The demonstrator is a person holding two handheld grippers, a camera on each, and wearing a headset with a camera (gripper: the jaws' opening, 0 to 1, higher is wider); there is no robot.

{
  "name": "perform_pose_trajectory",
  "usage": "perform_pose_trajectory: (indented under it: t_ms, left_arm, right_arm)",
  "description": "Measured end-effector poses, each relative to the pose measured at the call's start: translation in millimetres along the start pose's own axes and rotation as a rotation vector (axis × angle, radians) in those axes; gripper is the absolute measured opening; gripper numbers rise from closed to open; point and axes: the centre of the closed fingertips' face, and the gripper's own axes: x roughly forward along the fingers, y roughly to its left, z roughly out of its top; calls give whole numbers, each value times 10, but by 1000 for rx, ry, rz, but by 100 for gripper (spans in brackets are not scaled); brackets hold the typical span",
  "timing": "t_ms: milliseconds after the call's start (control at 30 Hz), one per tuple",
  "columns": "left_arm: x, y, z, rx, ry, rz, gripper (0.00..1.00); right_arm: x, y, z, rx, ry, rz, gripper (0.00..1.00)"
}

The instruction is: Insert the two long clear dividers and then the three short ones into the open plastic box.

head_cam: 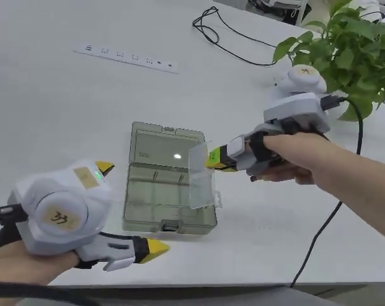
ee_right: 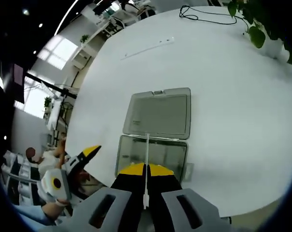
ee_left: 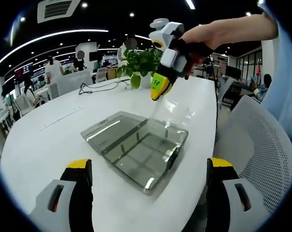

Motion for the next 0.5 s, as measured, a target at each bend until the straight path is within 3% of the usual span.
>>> perform_pose_trajectory:
  t_ms: [267,500]
  left_arm:
    - [-27,79,36,-2,-17,27,100]
    - [-34,109,29,-14,-21,35,100]
  right_arm:
    - [131,-82,-64,34,97,-59,2]
    - [237,-94,-79,66,134,-89,2]
